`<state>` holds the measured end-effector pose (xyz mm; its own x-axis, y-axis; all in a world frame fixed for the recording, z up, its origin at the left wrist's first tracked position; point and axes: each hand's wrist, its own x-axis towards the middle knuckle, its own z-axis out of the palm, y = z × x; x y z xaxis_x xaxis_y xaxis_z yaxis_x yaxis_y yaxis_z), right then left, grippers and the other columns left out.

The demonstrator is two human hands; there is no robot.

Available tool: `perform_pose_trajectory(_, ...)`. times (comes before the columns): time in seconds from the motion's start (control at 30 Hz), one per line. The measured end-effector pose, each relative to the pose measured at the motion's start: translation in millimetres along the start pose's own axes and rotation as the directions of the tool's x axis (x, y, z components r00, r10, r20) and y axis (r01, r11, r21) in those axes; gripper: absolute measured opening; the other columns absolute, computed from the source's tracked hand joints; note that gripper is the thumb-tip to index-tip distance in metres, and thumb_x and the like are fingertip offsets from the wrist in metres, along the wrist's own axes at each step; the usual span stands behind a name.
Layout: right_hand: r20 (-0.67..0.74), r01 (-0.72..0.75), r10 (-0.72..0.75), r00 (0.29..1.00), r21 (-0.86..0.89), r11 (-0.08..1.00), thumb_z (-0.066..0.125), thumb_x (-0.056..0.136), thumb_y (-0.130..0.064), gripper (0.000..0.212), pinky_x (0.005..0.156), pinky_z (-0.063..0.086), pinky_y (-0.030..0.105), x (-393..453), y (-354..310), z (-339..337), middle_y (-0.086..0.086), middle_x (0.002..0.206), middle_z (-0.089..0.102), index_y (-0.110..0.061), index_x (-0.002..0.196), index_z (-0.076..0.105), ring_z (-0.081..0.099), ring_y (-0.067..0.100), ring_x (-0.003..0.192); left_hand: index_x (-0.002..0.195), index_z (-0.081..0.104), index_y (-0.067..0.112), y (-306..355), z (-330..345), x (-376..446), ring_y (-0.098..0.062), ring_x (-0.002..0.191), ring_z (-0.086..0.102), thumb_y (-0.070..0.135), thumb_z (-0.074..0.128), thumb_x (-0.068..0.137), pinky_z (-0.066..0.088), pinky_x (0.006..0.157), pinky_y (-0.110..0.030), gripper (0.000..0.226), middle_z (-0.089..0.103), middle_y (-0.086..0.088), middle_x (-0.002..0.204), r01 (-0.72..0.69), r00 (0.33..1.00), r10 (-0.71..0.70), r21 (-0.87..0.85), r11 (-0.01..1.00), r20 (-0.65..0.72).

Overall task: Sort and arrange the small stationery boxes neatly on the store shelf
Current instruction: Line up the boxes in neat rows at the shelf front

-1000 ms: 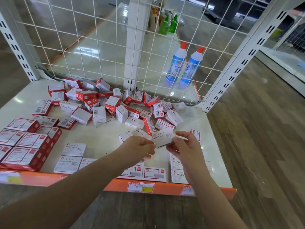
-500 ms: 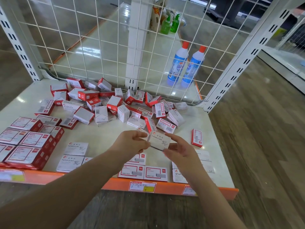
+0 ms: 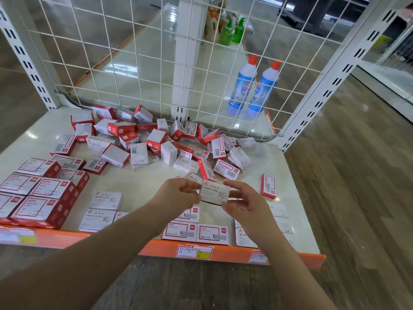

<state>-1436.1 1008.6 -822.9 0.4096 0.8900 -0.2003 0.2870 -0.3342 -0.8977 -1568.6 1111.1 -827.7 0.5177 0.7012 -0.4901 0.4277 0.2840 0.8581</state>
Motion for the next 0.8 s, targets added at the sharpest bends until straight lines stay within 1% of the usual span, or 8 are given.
perform_pose_trajectory(0.13, 0.013, -0.011, 0.010, 1.000, 0.012, 1.000, 0.061, 0.086, -0.011, 0.036, 0.063, 0.048, 0.005, -1, -1, 0, -0.023, 0.095, 0.053, -0.038, 0.105, 0.047, 0.054, 0.002, 0.083, 0.096, 0.060, 0.019, -1, -2, 1, -0.019, 0.090, 0.062, 0.006, 0.060, 0.088, 0.054, 0.072, -0.020, 0.016, 0.059, 0.010, 0.083, -0.001, 1.000, 0.001, -0.012, 1.000, -0.008)
perform_pose_trajectory(0.27, 0.033, -0.020, 0.020, 0.999, 0.014, 1.000, 0.063, 0.085, -0.010, 0.039, 0.064, 0.049, 0.009, -1, -4, 3, -0.025, 0.095, 0.052, -0.040, 0.103, 0.047, 0.056, 0.005, 0.081, 0.085, 0.061, 0.021, -2, -7, 0, -0.021, 0.093, 0.064, 0.006, 0.060, 0.088, 0.056, 0.075, -0.023, 0.015, 0.063, 0.004, 0.087, 0.014, 1.000, -0.015, -0.056, 0.998, -0.007)
perform_pose_trajectory(0.4, 0.010, -0.022, 0.022, 1.000, -0.063, 0.998, 0.066, 0.083, -0.012, 0.040, 0.069, 0.051, 0.012, 4, -5, 13, -0.015, 0.113, 0.059, -0.034, 0.113, 0.051, 0.059, 0.006, 0.082, 0.081, 0.060, 0.022, -2, -17, -1, -0.018, 0.089, 0.063, 0.009, 0.058, 0.089, 0.054, 0.072, -0.020, 0.015, 0.062, 0.004, 0.089, 0.032, 0.999, -0.034, -0.050, 0.998, -0.032)
perform_pose_trajectory(0.47, -0.008, -0.026, 0.025, 1.000, -0.108, 0.994, 0.065, 0.084, -0.015, 0.040, 0.073, 0.051, 0.016, 8, -4, 19, -0.010, 0.118, 0.060, -0.030, 0.118, 0.053, 0.060, 0.008, 0.085, 0.086, 0.061, 0.023, -5, -28, -1, -0.012, 0.085, 0.059, 0.011, 0.056, 0.090, 0.050, 0.068, -0.018, 0.013, 0.060, 0.006, 0.090, -0.003, 0.996, 0.009, 0.070, 0.998, -0.087)
perform_pose_trajectory(0.53, -0.026, -0.034, 0.031, 0.999, -0.136, 0.990, 0.065, 0.084, -0.018, 0.039, 0.073, 0.052, 0.015, 14, -3, 24, -0.008, 0.120, 0.058, -0.029, 0.119, 0.054, 0.059, 0.011, 0.090, 0.101, 0.062, 0.021, -13, -44, -1, -0.008, 0.085, 0.055, 0.013, 0.054, 0.090, 0.044, 0.069, -0.018, 0.016, 0.058, 0.006, 0.095, -0.034, 0.981, 0.087, 0.290, 0.956, -0.173)
perform_pose_trajectory(0.6, -0.045, -0.029, 0.021, 0.999, -0.184, 0.982, 0.065, 0.083, -0.019, 0.035, 0.065, 0.050, 0.011, 19, -1, 30, -0.006, 0.121, 0.056, -0.030, 0.115, 0.055, 0.057, 0.010, 0.093, 0.115, 0.058, 0.020, -26, -61, -4, -0.010, 0.094, 0.051, 0.015, 0.054, 0.090, 0.044, 0.081, -0.022, 0.026, 0.056, 0.004, 0.106, -0.011, 0.967, 0.145, 0.530, 0.848, -0.211)
perform_pose_trajectory(0.67, -0.047, -0.016, 0.005, 0.999, -0.227, 0.974, 0.067, 0.083, -0.020, 0.034, 0.059, 0.048, 0.007, 24, 1, 38, -0.006, 0.121, 0.054, -0.027, 0.114, 0.056, 0.055, 0.008, 0.094, 0.123, 0.053, 0.021, -37, -77, -11, -0.012, 0.103, 0.048, 0.019, 0.054, 0.090, 0.042, 0.091, -0.025, 0.033, 0.052, 0.002, 0.119, 0.016, 0.966, 0.171, 0.708, 0.706, -0.193)
perform_pose_trajectory(0.8, -0.002, 0.020, -0.021, 1.000, -0.271, 0.962, 0.068, 0.082, -0.023, 0.036, 0.057, 0.044, 0.003, 34, 3, 56, -0.007, 0.119, 0.055, -0.025, 0.115, 0.055, 0.056, 0.006, 0.101, 0.133, 0.043, 0.024, -50, -100, -25, -0.014, 0.117, 0.046, 0.024, 0.052, 0.090, 0.044, 0.097, -0.033, 0.043, 0.044, 0.003, 0.132, 0.052, 0.977, 0.143, 0.830, 0.555, -0.157)
